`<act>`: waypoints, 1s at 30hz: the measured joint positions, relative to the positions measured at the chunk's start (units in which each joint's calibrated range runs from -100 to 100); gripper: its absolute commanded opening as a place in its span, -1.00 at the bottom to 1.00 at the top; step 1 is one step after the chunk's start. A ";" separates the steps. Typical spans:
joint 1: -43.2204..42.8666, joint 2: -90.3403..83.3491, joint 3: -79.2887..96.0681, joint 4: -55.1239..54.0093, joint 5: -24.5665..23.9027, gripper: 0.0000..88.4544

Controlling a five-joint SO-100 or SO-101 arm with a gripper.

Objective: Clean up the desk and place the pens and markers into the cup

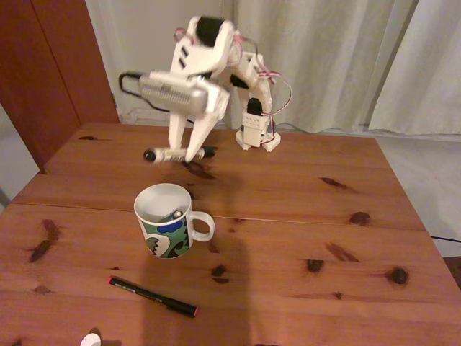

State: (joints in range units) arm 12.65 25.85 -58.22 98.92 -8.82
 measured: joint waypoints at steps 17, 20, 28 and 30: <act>0.07 -11.02 14.27 -2.24 0.00 -0.98; 0.88 -11.36 18.85 -6.55 0.00 -0.98; 1.61 -15.76 31.08 -20.90 0.00 -0.98; 1.91 -17.54 33.97 -23.89 0.05 -0.98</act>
State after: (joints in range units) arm 14.56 8.31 -24.25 75.03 -8.77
